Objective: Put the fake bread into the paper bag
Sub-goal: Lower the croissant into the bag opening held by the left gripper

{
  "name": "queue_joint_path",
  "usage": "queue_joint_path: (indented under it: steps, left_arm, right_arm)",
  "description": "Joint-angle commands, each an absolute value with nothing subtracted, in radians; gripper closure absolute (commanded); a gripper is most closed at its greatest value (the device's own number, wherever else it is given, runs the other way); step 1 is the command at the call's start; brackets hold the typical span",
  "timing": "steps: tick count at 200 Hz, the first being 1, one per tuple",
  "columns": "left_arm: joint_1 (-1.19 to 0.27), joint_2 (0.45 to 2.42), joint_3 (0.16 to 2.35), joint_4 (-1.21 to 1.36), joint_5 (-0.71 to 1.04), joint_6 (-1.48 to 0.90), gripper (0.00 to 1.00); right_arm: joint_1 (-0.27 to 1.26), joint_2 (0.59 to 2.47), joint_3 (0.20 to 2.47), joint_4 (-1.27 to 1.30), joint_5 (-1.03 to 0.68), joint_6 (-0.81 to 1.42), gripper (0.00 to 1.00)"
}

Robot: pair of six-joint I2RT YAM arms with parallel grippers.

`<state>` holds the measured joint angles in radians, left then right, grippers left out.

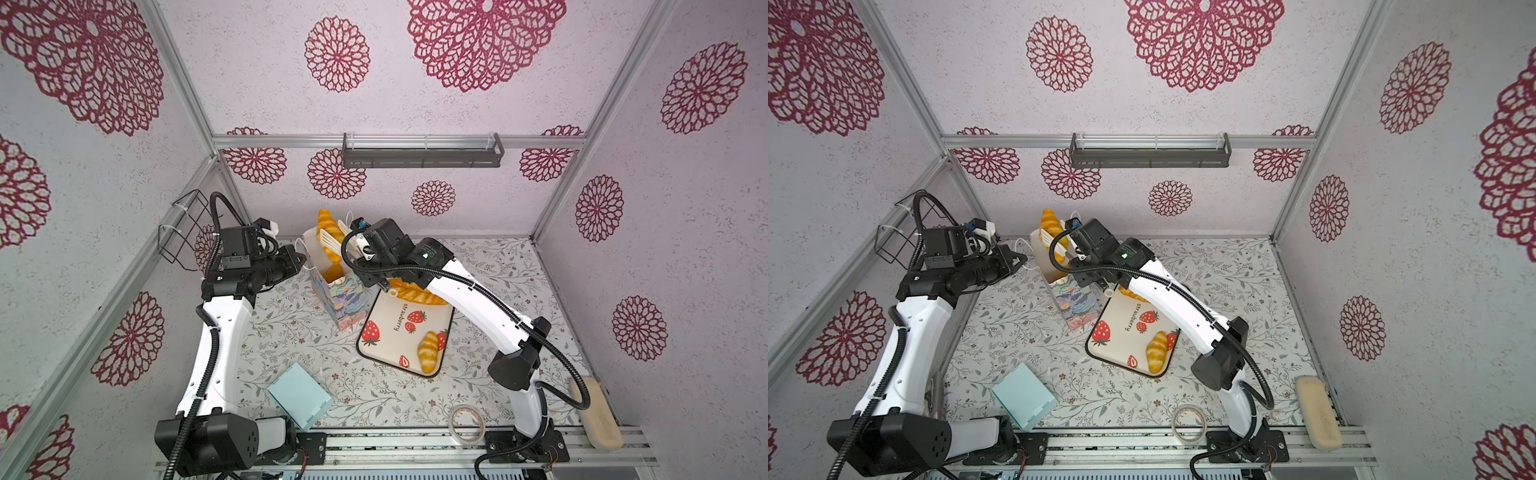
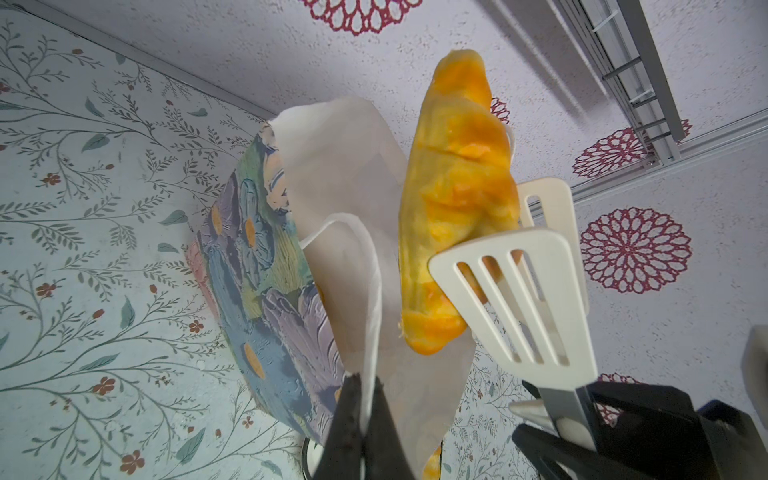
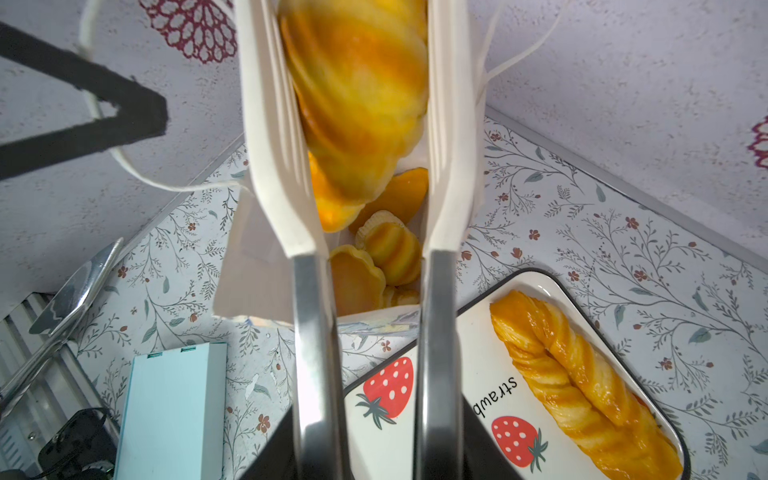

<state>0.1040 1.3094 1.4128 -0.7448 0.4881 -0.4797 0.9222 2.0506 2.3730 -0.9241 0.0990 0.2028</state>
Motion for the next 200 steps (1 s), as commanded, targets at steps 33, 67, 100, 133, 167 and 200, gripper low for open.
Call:
queue_joint_path:
  steps: [33, 67, 100, 133, 167, 200]
  left_arm:
    - [0.119, 1.292, 1.411, -0.737, 0.480, -0.477, 1.00]
    - [0.122, 1.292, 1.410, -0.736, 0.482, -0.479, 1.00]
    - [0.122, 1.294, 1.413, -0.734, 0.489, -0.482, 1.00]
    - [0.123, 1.292, 1.411, -0.735, 0.491, -0.484, 1.00]
    - [0.123, 1.292, 1.410, -0.733, 0.495, -0.485, 1.00]
    - [0.124, 1.294, 1.410, -0.729, 0.499, -0.488, 1.00]
  right_arm:
    - [0.891, 2.057, 2.425, -0.878, 0.067, 0.192, 0.57]
    - [0.883, 2.065, 2.426, -0.882, 0.053, 0.191, 0.56]
    - [0.881, 2.072, 2.432, -0.886, 0.043, 0.190, 0.51]
    - [0.878, 2.077, 2.446, -0.893, 0.040, 0.191, 0.46]
    - [0.877, 2.072, 2.446, -0.894, 0.041, 0.191, 0.43]
    - [0.875, 2.068, 2.445, -0.892, 0.043, 0.190, 0.42]
